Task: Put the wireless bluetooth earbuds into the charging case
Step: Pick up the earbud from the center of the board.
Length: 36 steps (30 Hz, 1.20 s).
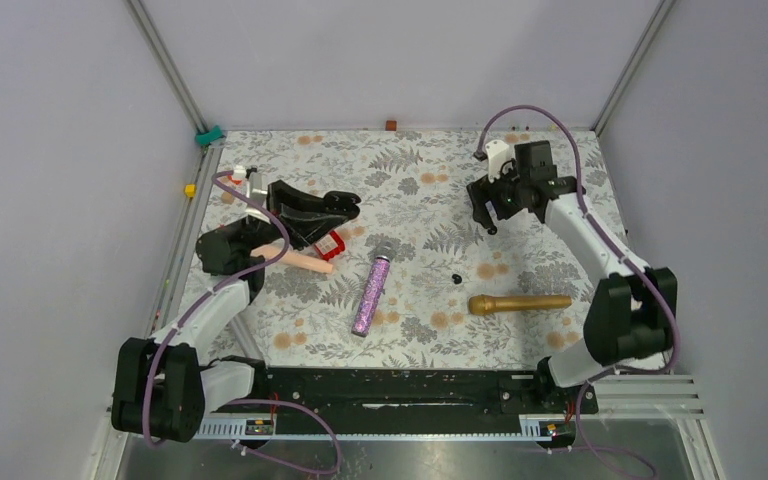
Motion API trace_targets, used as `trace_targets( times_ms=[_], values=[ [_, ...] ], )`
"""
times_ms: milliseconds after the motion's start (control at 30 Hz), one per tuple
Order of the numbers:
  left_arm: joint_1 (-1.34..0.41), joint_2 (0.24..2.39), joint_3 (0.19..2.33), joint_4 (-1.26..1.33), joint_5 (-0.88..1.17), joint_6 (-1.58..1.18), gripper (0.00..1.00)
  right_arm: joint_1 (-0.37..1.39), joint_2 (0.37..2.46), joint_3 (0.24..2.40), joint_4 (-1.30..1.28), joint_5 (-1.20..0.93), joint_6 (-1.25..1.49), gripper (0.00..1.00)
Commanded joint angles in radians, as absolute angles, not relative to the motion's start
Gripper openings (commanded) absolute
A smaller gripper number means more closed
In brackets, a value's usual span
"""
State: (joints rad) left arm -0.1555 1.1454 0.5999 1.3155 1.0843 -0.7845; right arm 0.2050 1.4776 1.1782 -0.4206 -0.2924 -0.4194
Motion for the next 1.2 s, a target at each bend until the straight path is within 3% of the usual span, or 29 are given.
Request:
trace_targets(
  times_ms=[0,367,600,1167],
  values=[
    [-0.159,1.155,0.536,1.457,0.985,-0.800,0.00,0.146,1.620,1.335,-0.565,-0.225,-0.308,0.82],
    [-0.203,1.147,0.526,1.451,0.968,-0.778,0.00,0.034,1.899,1.459,-0.655,-0.201,-0.097,0.63],
    [-0.267,1.157,0.524,1.441,0.992,-0.725,0.00,0.034,2.035,1.555,-0.725,-0.178,-0.057,0.32],
    [-0.317,1.124,0.517,1.400,1.020,-0.627,0.00,0.040,2.154,1.715,-0.831,-0.169,-0.042,0.34]
  ],
)
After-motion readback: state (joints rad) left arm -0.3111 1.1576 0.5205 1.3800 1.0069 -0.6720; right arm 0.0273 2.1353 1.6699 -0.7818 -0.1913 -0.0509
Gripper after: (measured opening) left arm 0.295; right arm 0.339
